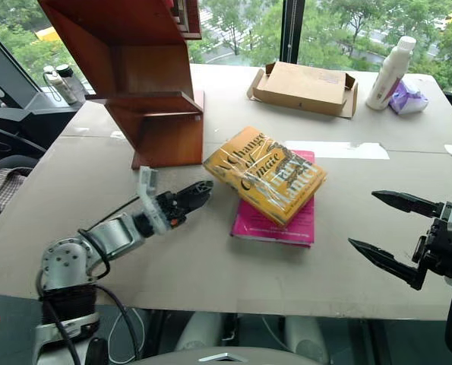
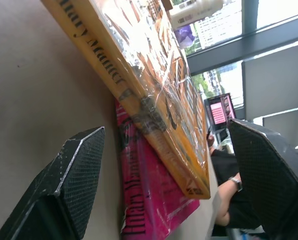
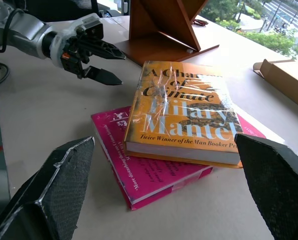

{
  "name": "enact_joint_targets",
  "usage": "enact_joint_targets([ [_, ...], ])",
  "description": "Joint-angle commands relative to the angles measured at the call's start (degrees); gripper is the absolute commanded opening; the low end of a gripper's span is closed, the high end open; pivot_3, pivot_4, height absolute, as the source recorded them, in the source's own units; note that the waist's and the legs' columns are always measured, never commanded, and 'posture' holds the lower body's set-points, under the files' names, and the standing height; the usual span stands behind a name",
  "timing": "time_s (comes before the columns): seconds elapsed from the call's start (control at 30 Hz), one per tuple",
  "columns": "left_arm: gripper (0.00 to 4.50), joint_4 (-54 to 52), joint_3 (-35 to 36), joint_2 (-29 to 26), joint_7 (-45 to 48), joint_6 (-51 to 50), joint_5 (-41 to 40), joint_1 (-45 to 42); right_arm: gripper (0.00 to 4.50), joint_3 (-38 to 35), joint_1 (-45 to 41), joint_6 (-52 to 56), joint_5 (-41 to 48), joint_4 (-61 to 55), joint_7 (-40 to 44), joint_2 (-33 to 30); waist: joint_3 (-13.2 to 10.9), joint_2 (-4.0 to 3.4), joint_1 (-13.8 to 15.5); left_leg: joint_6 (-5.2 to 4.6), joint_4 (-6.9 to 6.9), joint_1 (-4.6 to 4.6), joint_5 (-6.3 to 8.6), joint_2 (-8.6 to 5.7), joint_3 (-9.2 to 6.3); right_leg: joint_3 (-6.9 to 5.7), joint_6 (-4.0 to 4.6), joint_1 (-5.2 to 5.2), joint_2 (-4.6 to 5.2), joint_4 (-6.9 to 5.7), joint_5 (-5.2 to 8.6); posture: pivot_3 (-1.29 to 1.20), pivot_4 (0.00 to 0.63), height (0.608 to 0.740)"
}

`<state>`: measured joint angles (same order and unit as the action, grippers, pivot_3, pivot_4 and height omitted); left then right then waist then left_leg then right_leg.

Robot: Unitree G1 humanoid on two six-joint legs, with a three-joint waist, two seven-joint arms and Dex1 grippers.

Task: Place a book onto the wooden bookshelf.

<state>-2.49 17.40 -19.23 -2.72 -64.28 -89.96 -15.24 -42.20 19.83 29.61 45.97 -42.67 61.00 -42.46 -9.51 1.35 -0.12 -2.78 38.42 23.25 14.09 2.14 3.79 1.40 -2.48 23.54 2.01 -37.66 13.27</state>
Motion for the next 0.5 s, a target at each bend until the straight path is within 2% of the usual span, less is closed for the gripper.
enact_joint_targets([
  [0.03, 4.03, 3.23, -0.62, 3.67, -7.12, 2.93, -2.98, -3.67, 4.44, 0.17, 0.89, -1.66, 0.55, -2.62, -2.65, 0.67, 0.01, 0.02, 0.13, 0.0, 0.0, 0.0, 0.0, -0.02, 0.0, 0.01, 0.0, 0.0, 0.0, 0.01, 0.0, 0.0, 0.15, 0.74],
  [0.17, 4.03, 10.8, -0.85, 7.77, -7.13, 6.4, 1.83, -8.89, 4.44, -0.42, 2.27, -2.18, 1.35, -4.17, -4.66, 0.85, 0.05, 0.09, 0.98, 0.0, 0.02, 0.01, 0.0, -0.11, 0.06, 0.04, 0.03, -0.01, -0.03, 0.03, 0.0, 0.0, 0.15, 0.74],
  [0.4, 4.03, 19.94, -3.09, 12.17, 0.72, 7.83, 10.7, -14.35, 4.44, -1.52, 4.54, -3.24, 0.8, -6.12, -7.21, 0.67, 0.08, 0.11, 0.93, 0.0, 0.01, 0.13, 0.0, -0.2, -0.03, 0.0, 0.04, 0.02, -0.06, 0.17, 0.01, 0.0, 0.15, 0.74],
  [0.5, 2.68, 21.31, -2.4, 12.96, 3.36, 7.16, 12.53, -15.4, 4.5, -1.18, 5.15, -3.38, 0.98, -6.82, -8.15, 0.46, 0.08, 0.11, 0.93, -0.01, 0.02, 0.18, 0.0, -0.24, -0.12, -0.05, 0.04, 0.02, -0.04, 0.21, 0.01, 0.0, 0.15, 0.74],
])
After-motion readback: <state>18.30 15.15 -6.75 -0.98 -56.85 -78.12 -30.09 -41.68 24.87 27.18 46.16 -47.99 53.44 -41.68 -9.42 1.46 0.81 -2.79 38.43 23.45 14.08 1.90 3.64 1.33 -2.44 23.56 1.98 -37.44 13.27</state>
